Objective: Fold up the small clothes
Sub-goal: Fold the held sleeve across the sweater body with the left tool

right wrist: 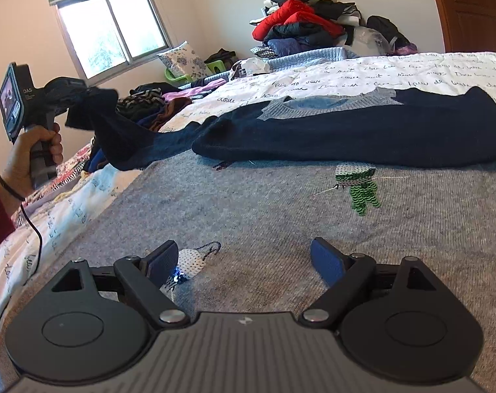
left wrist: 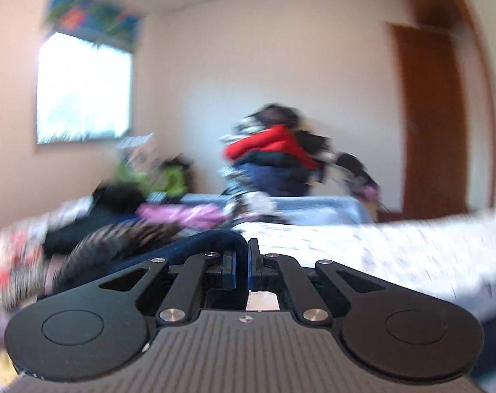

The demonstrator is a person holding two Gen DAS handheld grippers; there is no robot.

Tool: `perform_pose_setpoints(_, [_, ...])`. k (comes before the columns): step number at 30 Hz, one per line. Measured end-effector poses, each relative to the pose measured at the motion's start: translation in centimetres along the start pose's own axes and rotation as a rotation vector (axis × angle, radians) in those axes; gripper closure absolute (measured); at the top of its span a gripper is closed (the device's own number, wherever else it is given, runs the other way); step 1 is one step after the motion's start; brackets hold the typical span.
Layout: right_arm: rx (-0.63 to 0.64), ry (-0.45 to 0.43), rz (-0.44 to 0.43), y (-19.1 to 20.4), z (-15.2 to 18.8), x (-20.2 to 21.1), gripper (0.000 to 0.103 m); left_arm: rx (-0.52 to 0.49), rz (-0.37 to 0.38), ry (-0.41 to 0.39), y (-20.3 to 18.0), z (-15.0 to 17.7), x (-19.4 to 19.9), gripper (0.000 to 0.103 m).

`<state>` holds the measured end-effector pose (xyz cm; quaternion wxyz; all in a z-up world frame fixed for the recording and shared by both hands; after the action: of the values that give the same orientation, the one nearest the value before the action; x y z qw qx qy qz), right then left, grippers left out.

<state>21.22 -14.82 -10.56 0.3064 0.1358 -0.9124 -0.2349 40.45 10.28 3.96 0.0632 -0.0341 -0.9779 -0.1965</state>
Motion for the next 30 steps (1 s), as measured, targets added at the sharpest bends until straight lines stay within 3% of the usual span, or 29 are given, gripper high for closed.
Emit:
perform_pose_setpoints(2, [-0.036,-0.007,-0.018,-0.3,-0.3,0.2,0.015,-0.269,0.056,-0.071,-7.3,-0.1,1.7,0.096])
perform_pose_setpoints(4, [-0.078,-0.017,-0.036,-0.7,-0.5,0.5,0.015,-0.449,0.128,-0.096,-13.2,1.4,2.5,0.095])
perform_pose_setpoints(7, [-0.114,-0.019,-0.058,-1.1,-0.7,0.7,0.015,-0.631,0.21,-0.069,-19.4,5.2,2.0,0.091])
perform_pose_setpoints(10, [-0.114,-0.023,-0.061,-1.0,-0.7,0.7,0.015,-0.763,0.203,-0.073,-22.3,7.7,1.3,0.085])
perform_pose_setpoints(14, [-0.12,-0.024,-0.067,-1.1,-0.7,0.8,0.015,-0.838,0.176,-0.11,-23.3,8.9,1.9,0.078])
perform_pose_setpoints(19, [-0.142,-0.023,-0.085,-1.3,-0.8,0.8,0.015,-0.804,0.156,-0.108,-22.9,7.0,1.8,0.077])
perform_pose_setpoints(20, [-0.144,-0.023,-0.087,-1.3,-0.7,0.8,0.015,-0.801,0.139,-0.117,-22.7,6.5,1.8,0.072])
perform_pose_setpoints(23, [-0.15,-0.025,-0.092,-1.3,-0.7,0.9,0.015,-0.812,0.086,-0.193,-22.7,4.8,2.3,0.032])
perform_pose_setpoints(24, [-0.155,-0.027,-0.094,-1.4,-0.7,1.0,0.014,-0.82,0.072,-0.226,-23.1,4.3,2.7,0.023])
perform_pose_setpoints(26, [-0.177,-0.027,-0.096,-1.6,-0.9,1.1,0.015,-0.862,0.071,-0.284,-24.5,3.4,3.4,0.023])
perform_pose_setpoints(28, [-0.21,-0.032,-0.091,-2.0,-1.2,1.6,0.015,-0.919,0.168,-0.257,-26.8,3.7,3.8,0.025])
perform_pose_setpoints(30, [-0.253,-0.035,-0.067,-2.8,-1.5,2.3,0.015,-0.99,0.273,-0.201,-28.9,4.8,3.4,0.046])
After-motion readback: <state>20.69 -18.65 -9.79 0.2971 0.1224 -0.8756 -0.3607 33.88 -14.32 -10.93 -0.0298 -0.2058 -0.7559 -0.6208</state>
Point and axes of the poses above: each gripper's, at about its wrist camera, not at the fingertips, and x roughly against the way its jaws point, y to its left, z to its underside, the point moved 10 cm from there along -x, roughly the way its jaws point, and after that the axes turned 11 degrees about -x, right-handed, at the moved point
